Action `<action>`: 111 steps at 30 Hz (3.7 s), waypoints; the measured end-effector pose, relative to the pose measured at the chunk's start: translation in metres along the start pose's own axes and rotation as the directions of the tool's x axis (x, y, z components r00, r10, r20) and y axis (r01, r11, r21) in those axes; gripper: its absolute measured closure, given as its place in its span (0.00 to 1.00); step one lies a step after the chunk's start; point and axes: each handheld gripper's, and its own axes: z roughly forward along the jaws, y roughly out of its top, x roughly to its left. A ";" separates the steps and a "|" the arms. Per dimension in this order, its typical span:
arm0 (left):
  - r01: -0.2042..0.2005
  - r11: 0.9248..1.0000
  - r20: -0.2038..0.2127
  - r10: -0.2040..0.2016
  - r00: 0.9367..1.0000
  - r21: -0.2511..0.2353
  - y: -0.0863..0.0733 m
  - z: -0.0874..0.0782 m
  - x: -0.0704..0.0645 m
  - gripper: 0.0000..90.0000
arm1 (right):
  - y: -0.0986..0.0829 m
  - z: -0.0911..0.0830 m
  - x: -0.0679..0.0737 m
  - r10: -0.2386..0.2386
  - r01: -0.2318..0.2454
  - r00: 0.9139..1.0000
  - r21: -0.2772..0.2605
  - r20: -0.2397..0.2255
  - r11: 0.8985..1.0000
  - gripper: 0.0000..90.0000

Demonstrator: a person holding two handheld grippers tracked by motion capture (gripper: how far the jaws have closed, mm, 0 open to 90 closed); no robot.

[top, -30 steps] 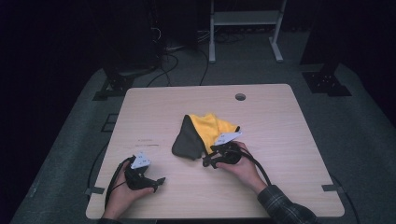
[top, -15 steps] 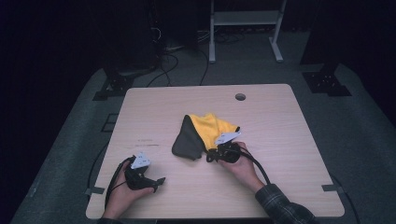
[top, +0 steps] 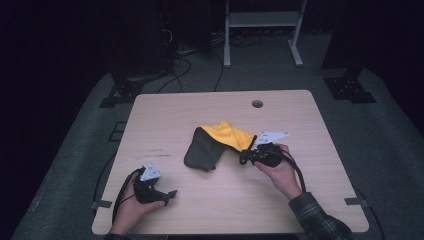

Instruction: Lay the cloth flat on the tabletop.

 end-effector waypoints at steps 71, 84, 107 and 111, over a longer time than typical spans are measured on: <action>0.069 0.969 0.163 -0.031 0.986 -0.236 0.092 0.021 -0.001 0.45 | -0.103 -0.099 -0.075 0.145 -0.189 0.967 0.210 0.209 0.959 0.90; 0.093 0.981 0.227 -0.053 0.973 -0.169 0.107 0.057 0.002 0.62 | -0.103 -0.099 -0.075 0.151 -0.195 0.967 0.213 0.207 0.957 0.90; 0.165 0.976 0.272 -0.121 0.955 -0.145 0.112 0.047 0.003 0.96 | -0.100 -0.101 -0.071 0.113 -0.157 0.970 0.201 0.213 0.967 0.90; 0.168 0.972 0.265 -0.120 0.957 -0.165 0.112 0.038 0.006 0.96 | -0.095 -0.105 -0.070 0.106 -0.141 0.973 0.162 0.207 0.977 0.91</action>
